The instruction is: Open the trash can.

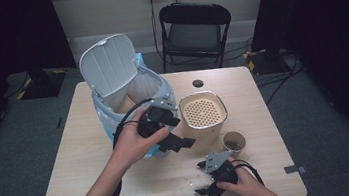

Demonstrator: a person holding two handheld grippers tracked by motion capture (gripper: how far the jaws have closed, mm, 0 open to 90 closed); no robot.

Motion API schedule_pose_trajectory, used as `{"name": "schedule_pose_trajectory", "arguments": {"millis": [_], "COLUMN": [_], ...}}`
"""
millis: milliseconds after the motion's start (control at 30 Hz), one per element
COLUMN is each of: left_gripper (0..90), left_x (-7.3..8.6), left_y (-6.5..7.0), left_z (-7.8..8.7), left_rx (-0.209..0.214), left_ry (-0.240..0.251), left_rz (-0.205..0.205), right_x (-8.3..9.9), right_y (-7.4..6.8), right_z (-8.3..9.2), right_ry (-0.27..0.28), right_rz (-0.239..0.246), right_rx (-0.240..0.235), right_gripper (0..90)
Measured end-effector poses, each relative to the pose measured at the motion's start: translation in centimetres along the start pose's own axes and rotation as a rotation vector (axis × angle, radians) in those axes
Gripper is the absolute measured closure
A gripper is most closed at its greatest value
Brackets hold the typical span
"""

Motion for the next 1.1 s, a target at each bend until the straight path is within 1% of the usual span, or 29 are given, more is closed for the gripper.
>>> {"name": "schedule_pose_trajectory", "arguments": {"millis": [67, 133, 167, 233, 267, 300, 367, 400, 533, 567, 633, 667, 700, 800, 833, 867, 900, 933, 967, 1000, 1100], "left_gripper": [15.9, 15.8, 15.9, 15.9, 15.8, 15.9, 15.9, 15.8, 15.9, 15.9, 15.9, 15.9, 15.9, 15.9, 15.9, 15.9, 15.9, 15.9, 15.9, 15.9, 15.9], "left_x": [0.0, 0.1, 0.2, 0.4, 0.6, 0.7, 1.1, 1.2, 2.2, 2.4, 2.9, 3.1, 3.3, 3.9, 4.1, 4.3, 4.5, 4.7, 4.8, 5.0, 5.4], "left_y": [0.3, 0.5, 0.5, 0.5, 0.5, 0.5, 0.5, 0.6, 0.6, 0.5, 0.5, 0.6, 0.6, 0.6, 0.7, 0.7, 0.8, 0.9, 0.9, 1.0, 1.2], "left_z": [-0.5, -1.0, -1.2, -1.7, -1.8, -2.1, -2.4, -2.7, -3.5, -3.6, -4.0, -4.2, -4.3, -4.7, -4.8, -4.9, -5.0, -5.2, -5.3, -5.4, -5.7], "left_rx": [0.014, 0.019, 0.019, 0.026, 0.024, 0.027, 0.027, 0.032, 0.047, 0.046, 0.051, 0.051, 0.053, 0.058, 0.057, 0.059, 0.059, 0.058, 0.062, 0.060, 0.066], "left_ry": [-0.004, -0.006, -0.015, -0.010, -0.017, -0.009, -0.023, -0.014, -0.031, -0.035, -0.038, -0.039, -0.044, -0.037, -0.034, -0.031, -0.039, -0.031, -0.040, -0.030, -0.037], "left_rz": [-0.016, -0.020, -0.020, -0.024, -0.023, -0.025, -0.030, -0.029, -0.027, -0.029, -0.027, -0.018, -0.022, -0.031, -0.033, -0.042, -0.052, -0.050, -0.060, -0.054, -0.057], "right_x": [0.0, 0.0, 0.0, 0.0, 0.0, 0.0, 0.0, 0.0, 0.0, 0.0, 0.0, 0.1, 0.1, 0.1, 0.2, 0.2, 0.2, 0.2, 0.2, 0.3, 0.4], "right_y": [0.1, 0.1, 0.1, 0.1, 0.1, 0.1, 0.1, 0.1, 0.1, 0.1, 0.1, 0.1, 0.1, 0.1, 0.1, 0.1, 0.1, 0.1, 0.1, 0.1, 0.1], "right_z": [0.0, 0.0, 0.0, 0.0, 0.0, 0.0, 0.0, 0.0, 0.0, 0.0, 0.1, 0.1, 0.1, 0.2, 0.2, 0.2, 0.3, 0.3, 0.3, 0.4, 0.6], "right_ry": [0.000, 0.000, -0.001, 0.000, -0.001, 0.002, 0.001, 0.003, 0.003, 0.003, 0.003, 0.004, 0.003, 0.003, 0.003, 0.004, 0.003, 0.005, 0.007, 0.012, 0.007], "right_rz": [0.005, 0.005, 0.006, 0.005, 0.005, 0.009, 0.008, 0.007, 0.007, 0.008, 0.011, 0.017, 0.014, 0.017, 0.012, 0.010, 0.008, 0.005, 0.002, 0.001, 0.005], "right_rx": [-0.007, -0.007, -0.007, -0.007, -0.007, -0.004, -0.002, 0.001, -0.001, -0.003, -0.008, -0.005, -0.014, -0.015, -0.018, -0.021, -0.021, -0.024, -0.027, -0.027, -0.029], "right_gripper": [10.7, 10.7, 10.7, 10.7, 10.7, 10.7, 10.7, 10.7, 10.7, 10.7, 10.7, 10.7, 10.7, 10.8, 10.9, 10.9, 11.1, 11.1, 11.3, 12.3, 13.3]}}
Point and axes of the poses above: each handheld gripper's, and its own axes: z roughly backward along the jaws, x roughly out of its underside, y roughly to its right, the point moved 4 cm from there along -z, roughly forward along the jaws, and after that the axes turned 1 degree about -y, right-handed, at the moved point
